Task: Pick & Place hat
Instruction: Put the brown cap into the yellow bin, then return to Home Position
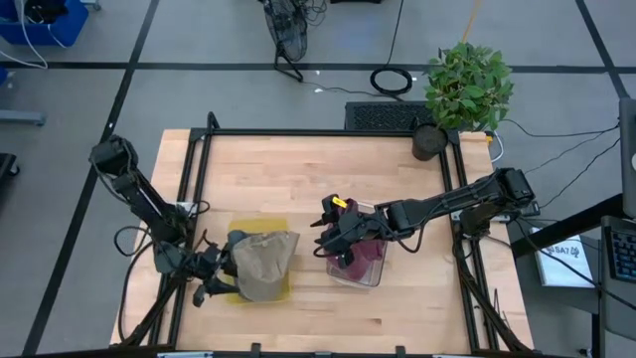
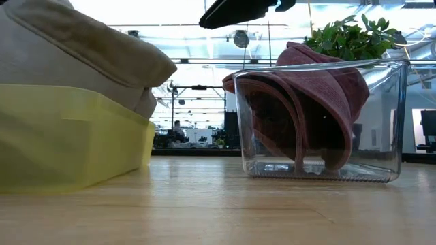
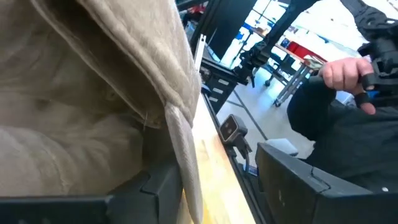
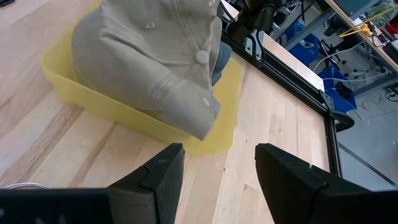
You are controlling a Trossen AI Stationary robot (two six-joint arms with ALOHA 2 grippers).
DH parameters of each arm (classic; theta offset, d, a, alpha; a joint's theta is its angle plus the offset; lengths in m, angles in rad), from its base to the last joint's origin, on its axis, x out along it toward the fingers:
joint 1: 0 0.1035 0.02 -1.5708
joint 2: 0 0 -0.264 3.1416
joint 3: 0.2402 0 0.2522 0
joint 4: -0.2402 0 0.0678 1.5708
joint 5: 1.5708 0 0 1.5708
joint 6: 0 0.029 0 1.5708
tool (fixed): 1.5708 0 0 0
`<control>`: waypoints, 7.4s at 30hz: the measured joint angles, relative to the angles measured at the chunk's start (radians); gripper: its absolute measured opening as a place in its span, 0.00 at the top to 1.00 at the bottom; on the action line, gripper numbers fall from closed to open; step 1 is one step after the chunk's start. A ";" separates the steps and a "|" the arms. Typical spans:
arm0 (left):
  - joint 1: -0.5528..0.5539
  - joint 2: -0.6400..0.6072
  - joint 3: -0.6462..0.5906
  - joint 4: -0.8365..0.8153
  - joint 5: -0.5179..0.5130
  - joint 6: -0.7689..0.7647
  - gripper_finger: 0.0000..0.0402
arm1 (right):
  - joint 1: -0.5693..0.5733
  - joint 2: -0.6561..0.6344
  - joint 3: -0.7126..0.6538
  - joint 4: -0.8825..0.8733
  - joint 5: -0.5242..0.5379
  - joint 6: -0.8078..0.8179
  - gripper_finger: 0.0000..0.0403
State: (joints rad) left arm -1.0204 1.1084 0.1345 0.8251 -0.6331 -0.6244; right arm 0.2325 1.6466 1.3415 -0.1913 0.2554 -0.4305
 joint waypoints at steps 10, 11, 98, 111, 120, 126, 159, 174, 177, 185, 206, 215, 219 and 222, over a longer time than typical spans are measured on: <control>-0.061 -0.168 0.000 -0.100 -0.005 0.050 0.50 | 0.000 0.000 0.000 0.000 0.000 0.000 0.55; -0.068 -0.186 0.000 -0.118 -0.005 0.054 0.50 | 0.000 0.000 0.000 0.000 0.000 0.000 0.55; 0.132 0.054 0.340 -1.112 -0.187 -0.294 0.99 | 0.170 -0.246 -0.001 -0.184 -0.127 0.346 0.55; 0.127 -0.030 0.512 -1.132 -0.101 0.064 0.87 | 0.172 -0.307 -0.117 -0.183 -0.123 0.340 0.55; 0.135 -0.222 0.648 -1.322 -0.200 0.330 0.88 | 0.158 -0.546 -0.324 0.064 0.005 0.315 0.67; 0.147 -0.437 0.660 -1.431 -0.331 0.408 0.98 | 0.080 -0.776 -0.567 0.185 -0.067 0.359 0.89; 0.342 -1.085 0.122 -0.848 -0.134 0.986 0.99 | -0.426 -1.153 -1.170 0.748 -0.496 0.505 1.00; 0.397 -1.097 -0.124 -0.748 -0.203 0.887 0.99 | -0.493 -1.270 -1.323 0.814 -0.499 0.552 1.00; 0.414 -1.093 -0.123 -0.756 -0.195 0.849 0.99 | -0.494 -1.269 -1.324 0.773 -0.495 0.537 1.00; 0.548 -1.097 -0.124 -0.711 0.147 1.004 0.99 | -0.496 -1.255 -1.326 0.757 -0.492 0.497 1.00; 0.913 -0.974 -0.120 -0.798 0.504 0.776 1.00 | -0.567 -1.200 -1.328 0.701 -0.493 0.523 1.00; 0.913 -0.974 -0.122 -0.783 0.494 0.808 1.00 | -0.567 -1.251 -1.328 0.757 -0.543 0.550 1.00; 0.913 -0.974 -0.123 -0.776 0.494 0.806 1.00 | -0.567 -1.292 -1.328 0.728 -0.557 0.561 1.00; 0.913 -0.974 -0.123 -0.774 0.494 0.797 1.00 | -0.567 -1.337 -1.328 0.738 -0.610 0.576 1.00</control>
State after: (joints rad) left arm -0.1070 0.1345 0.0113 0.0508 -0.1394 0.1731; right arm -0.3344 0.3095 0.0139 0.5468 -0.3546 0.1457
